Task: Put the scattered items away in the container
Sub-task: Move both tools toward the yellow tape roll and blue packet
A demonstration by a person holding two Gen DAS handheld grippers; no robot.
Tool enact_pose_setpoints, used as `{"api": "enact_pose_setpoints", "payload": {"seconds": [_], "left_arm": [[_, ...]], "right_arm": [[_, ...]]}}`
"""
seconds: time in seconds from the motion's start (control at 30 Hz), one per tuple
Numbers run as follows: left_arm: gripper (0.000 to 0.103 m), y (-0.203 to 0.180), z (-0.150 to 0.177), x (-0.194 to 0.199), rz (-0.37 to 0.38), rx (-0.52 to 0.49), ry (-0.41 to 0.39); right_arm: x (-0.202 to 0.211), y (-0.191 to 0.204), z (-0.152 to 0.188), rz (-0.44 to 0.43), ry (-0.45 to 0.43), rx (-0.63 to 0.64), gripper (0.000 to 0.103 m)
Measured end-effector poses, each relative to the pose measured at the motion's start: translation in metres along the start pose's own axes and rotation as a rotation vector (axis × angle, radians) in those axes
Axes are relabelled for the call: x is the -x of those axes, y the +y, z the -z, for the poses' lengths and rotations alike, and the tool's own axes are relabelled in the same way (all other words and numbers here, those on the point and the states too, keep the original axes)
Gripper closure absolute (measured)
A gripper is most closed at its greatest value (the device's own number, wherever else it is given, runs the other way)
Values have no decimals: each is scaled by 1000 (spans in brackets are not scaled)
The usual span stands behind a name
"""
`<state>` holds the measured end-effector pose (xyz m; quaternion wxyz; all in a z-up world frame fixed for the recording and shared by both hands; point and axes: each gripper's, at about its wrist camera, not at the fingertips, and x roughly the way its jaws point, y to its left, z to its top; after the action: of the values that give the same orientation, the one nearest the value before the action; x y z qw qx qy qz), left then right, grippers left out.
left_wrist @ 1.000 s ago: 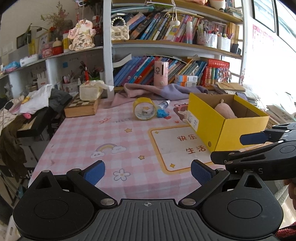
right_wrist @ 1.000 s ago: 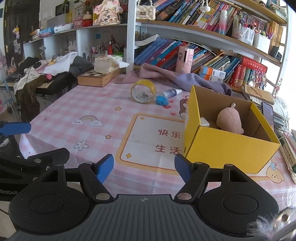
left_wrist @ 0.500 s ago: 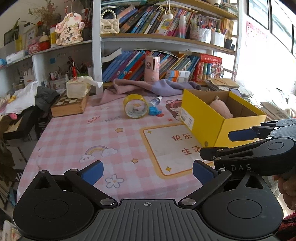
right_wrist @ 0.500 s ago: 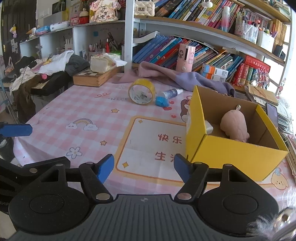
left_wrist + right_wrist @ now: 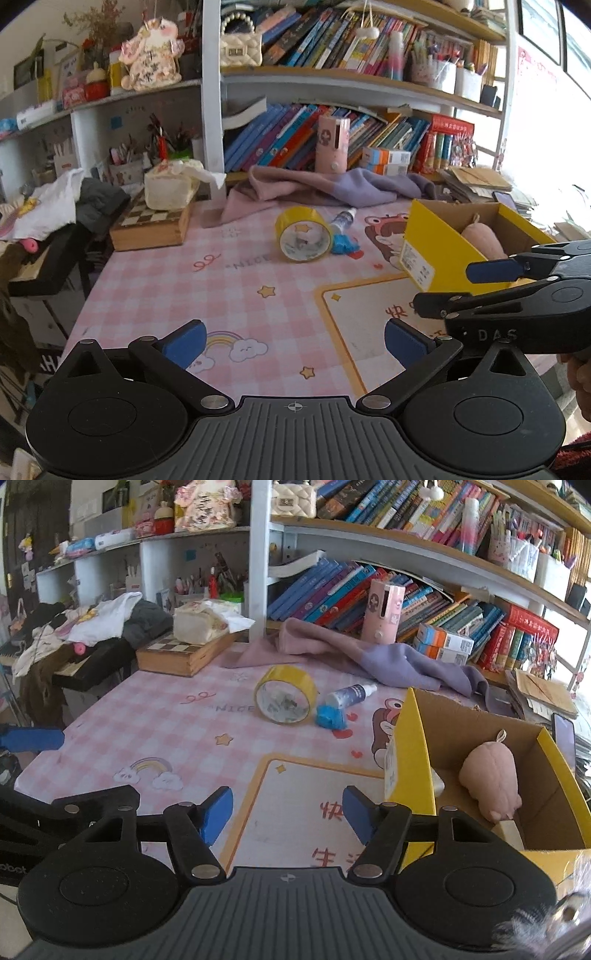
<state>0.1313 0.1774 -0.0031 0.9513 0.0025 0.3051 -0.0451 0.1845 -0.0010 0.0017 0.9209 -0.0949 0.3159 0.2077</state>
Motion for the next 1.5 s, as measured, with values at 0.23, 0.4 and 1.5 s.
{"api": "enact_pose_setpoints", "payload": {"seconds": [0.23, 0.4, 1.5], "left_arm": [[0, 3, -10, -30, 28, -7, 51], [0, 4, -24, -51, 36, -28, 55], [0, 0, -62, -198, 32, -98, 72]], "right_arm": [[-27, -12, -10, 15, 42, -37, 39], [-45, -23, -23, 26, 43, -68, 39], [-181, -69, -92, 63, 180, -217, 46]]}}
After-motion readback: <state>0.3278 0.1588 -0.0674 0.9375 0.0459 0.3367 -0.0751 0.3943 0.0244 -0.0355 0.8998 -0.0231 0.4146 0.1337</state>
